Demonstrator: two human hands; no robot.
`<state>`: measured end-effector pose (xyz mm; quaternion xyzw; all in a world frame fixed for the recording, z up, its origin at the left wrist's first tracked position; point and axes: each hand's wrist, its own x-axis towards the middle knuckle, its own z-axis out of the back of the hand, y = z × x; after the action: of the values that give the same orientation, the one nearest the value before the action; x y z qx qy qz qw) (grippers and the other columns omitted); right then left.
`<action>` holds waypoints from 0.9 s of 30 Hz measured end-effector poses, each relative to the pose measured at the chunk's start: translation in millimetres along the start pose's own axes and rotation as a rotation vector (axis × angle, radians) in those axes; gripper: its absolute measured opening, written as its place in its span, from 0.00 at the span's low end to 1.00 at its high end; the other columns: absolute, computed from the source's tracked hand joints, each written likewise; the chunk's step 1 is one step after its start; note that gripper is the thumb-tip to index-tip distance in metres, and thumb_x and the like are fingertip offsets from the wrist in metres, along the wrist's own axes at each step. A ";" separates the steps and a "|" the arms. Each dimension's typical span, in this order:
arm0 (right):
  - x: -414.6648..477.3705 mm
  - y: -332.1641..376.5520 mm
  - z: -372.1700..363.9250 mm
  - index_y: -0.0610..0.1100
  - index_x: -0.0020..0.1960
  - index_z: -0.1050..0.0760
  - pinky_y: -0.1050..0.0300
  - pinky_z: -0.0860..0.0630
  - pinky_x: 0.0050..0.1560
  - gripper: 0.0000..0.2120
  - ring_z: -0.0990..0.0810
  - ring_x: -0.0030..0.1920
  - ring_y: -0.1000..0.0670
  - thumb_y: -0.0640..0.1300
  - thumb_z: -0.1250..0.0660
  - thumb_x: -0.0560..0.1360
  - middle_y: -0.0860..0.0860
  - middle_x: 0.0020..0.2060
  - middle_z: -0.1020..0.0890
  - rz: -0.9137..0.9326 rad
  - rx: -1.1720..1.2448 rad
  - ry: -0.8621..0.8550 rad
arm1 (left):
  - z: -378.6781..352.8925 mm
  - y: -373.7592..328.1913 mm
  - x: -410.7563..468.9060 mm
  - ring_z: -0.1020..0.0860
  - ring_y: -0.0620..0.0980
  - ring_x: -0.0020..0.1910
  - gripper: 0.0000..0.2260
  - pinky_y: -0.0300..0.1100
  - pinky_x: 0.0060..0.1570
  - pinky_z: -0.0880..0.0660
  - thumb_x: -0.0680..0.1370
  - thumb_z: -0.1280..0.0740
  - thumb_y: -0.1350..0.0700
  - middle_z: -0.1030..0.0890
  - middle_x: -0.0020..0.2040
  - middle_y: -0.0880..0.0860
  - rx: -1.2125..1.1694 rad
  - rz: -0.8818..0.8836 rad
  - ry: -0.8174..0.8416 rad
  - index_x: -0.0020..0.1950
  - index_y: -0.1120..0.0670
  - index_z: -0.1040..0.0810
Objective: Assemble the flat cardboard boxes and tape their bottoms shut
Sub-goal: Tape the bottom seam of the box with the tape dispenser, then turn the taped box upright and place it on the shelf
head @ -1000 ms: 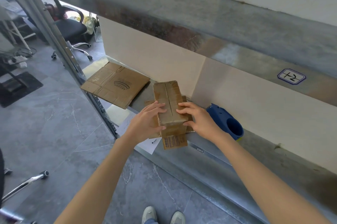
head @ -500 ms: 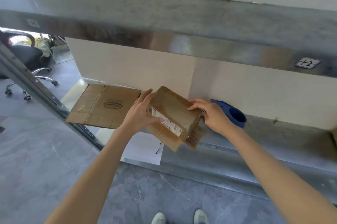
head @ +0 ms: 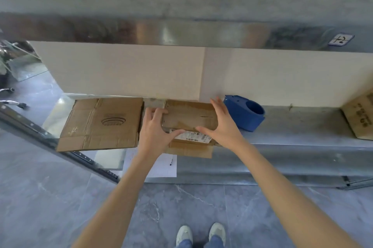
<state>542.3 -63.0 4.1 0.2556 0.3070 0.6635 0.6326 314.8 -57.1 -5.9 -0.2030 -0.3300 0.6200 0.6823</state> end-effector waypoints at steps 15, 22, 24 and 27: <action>4.6 -7.9 -30.5 0.42 0.80 0.50 0.43 0.26 0.65 0.56 0.45 0.76 0.50 0.62 0.24 0.66 0.49 0.76 0.48 0.084 -0.193 -0.119 | -10.6 12.6 16.6 0.46 0.42 0.78 0.54 0.43 0.73 0.36 0.63 0.25 0.36 0.48 0.81 0.44 -0.176 -0.051 0.207 0.81 0.52 0.47; 7.4 -5.5 -28.1 0.43 0.81 0.54 0.52 0.35 0.71 0.60 0.49 0.79 0.49 0.63 0.23 0.64 0.50 0.80 0.56 0.029 -0.226 -0.101 | -11.6 11.8 19.8 0.43 0.36 0.75 0.55 0.19 0.63 0.46 0.60 0.23 0.36 0.45 0.80 0.42 -0.152 -0.028 0.184 0.80 0.51 0.44; 10.1 -4.9 -26.8 0.44 0.81 0.55 0.51 0.39 0.75 0.60 0.53 0.80 0.49 0.62 0.22 0.64 0.51 0.80 0.59 0.005 -0.223 -0.081 | -14.5 10.3 17.7 0.43 0.37 0.76 0.55 0.22 0.66 0.46 0.60 0.23 0.35 0.44 0.80 0.42 -0.179 -0.017 0.157 0.80 0.52 0.43; 11.3 -4.4 -25.8 0.45 0.81 0.58 0.49 0.41 0.77 0.60 0.56 0.80 0.48 0.61 0.23 0.65 0.50 0.79 0.65 0.001 -0.248 -0.035 | -18.0 10.4 14.8 0.45 0.40 0.78 0.55 0.37 0.73 0.43 0.61 0.21 0.38 0.46 0.80 0.42 -0.177 -0.024 0.138 0.80 0.53 0.44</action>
<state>525.7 -53.9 -17.3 0.1871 0.2114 0.6923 0.6641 320.2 -38.7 -22.6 -0.3006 -0.3381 0.5647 0.6902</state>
